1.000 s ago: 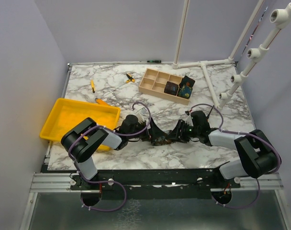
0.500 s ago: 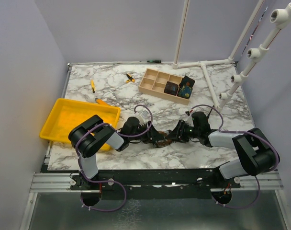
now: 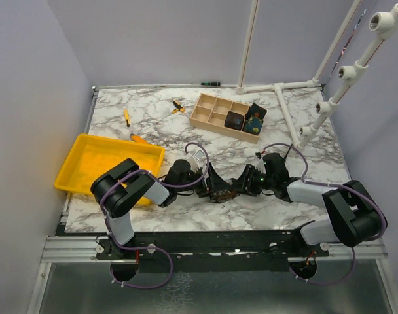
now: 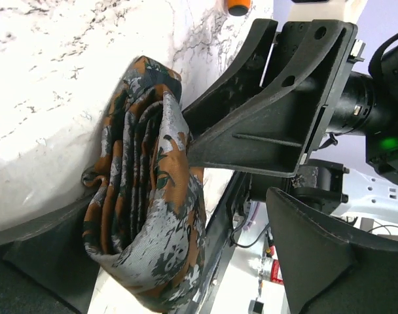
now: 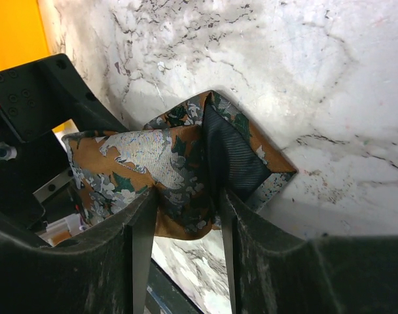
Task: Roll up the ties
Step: Pick up the tie at the center of the board.
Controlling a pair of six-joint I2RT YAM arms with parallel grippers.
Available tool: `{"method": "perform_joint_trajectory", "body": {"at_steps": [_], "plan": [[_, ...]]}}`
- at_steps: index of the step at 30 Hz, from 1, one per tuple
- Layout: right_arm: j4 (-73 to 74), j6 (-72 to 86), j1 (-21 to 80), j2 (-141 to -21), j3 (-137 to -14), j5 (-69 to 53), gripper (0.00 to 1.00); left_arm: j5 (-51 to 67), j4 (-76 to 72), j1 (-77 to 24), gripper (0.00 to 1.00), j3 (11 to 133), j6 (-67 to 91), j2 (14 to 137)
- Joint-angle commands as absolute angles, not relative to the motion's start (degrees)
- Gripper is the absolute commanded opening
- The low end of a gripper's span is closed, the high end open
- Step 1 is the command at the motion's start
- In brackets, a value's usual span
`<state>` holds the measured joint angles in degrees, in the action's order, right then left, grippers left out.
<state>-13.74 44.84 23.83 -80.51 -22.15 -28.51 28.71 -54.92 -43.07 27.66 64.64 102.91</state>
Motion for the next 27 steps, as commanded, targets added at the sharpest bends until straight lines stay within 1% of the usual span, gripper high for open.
{"method": "perform_joint_trajectory", "body": {"at_steps": [1, 5, 8, 16, 22, 25, 27], "plan": [[-2.9, 40.5, 24.0, -78.6, -21.2, -21.5, 0.46, 24.9, -42.2, -43.5, 0.99, 25.2, 63.3, 99.5], [-1.4, 40.3, 24.0, -76.0, -21.9, -21.3, 0.53, 21.9, -32.5, -43.5, 0.99, 25.4, 63.7, 95.7], [-1.7, 41.4, 24.0, -74.5, -21.8, -21.0, 0.57, 21.0, -32.2, -43.8, 0.99, 24.1, 67.2, 94.4], [-0.2, 41.6, 24.0, -70.3, -23.4, -18.7, 0.61, 17.6, -32.2, -45.6, 0.99, 22.4, 71.5, 92.3], [5.6, 38.8, 24.0, -67.7, -27.5, -17.8, 0.71, 14.6, -32.4, -47.6, 0.99, 21.2, 73.3, 91.5], [5.5, 37.8, 24.0, -68.2, -28.9, -18.9, 0.70, 13.8, -33.6, -48.9, 0.99, 21.2, 74.0, 91.7], [5.2, 37.1, 24.0, -69.6, -29.8, -20.5, 0.66, 13.4, -34.9, -49.5, 0.99, 21.2, 74.5, 92.2]]}}
